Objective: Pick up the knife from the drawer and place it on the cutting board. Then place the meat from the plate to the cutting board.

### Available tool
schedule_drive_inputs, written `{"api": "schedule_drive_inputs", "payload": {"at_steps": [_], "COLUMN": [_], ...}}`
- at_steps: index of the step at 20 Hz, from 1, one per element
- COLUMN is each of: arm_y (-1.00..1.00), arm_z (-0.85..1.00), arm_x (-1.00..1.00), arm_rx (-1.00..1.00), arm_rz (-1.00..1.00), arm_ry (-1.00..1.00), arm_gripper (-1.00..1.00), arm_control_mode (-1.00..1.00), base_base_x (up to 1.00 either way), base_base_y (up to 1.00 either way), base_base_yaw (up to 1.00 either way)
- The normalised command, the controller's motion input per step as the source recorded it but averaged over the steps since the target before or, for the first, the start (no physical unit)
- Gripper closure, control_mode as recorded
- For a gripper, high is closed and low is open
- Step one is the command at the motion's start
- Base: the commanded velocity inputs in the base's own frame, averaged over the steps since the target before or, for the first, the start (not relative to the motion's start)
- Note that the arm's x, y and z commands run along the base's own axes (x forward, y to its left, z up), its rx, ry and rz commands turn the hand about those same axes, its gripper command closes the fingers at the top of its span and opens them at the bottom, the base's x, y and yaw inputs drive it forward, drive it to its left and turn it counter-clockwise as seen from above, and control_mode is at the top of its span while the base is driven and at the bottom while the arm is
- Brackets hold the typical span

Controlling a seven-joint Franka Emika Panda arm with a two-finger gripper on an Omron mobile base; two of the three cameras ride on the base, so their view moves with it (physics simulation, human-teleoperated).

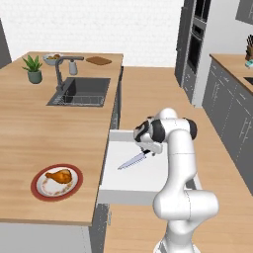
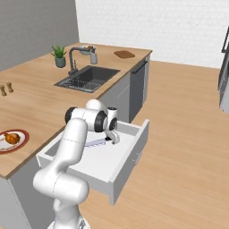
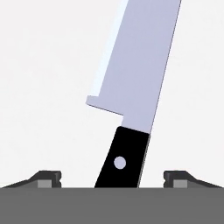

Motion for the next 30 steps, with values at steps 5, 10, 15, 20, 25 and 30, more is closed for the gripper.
{"api": "schedule_drive_inputs", "payload": {"at_steps": [5,10,15,20,25,30], "arm_y": [0.02,-0.12,-0.34,-0.5,-0.36,-0.33], "arm_z": [-0.01,0.32,0.82,0.77,0.92,0.98], "arm_x": [-0.18,-0.07,-0.15,-0.5,-0.69,-0.75], "arm_rx": [0.0,0.01,0.09,0.12,0.03,0.0], "arm_rz": [0.0,-0.08,-0.09,-0.1,-0.07,-0.13], "arm_ry": [0.0,0.0,0.01,0.0,0.0,0.02], "arm_gripper": [1.0,1.0,1.0,1.0,1.0,1.0], "arm_control_mode": [-1.0,-1.0,-1.0,-1.0,-1.0,-1.0], "base_base_x": [0.0,0.0,0.0,0.0,0.0,0.0], "base_base_y": [0.0,0.0,0.0,0.0,0.0,0.0], "base_base_yaw": [0.0,0.0,0.0,0.0,0.0,0.0]}}
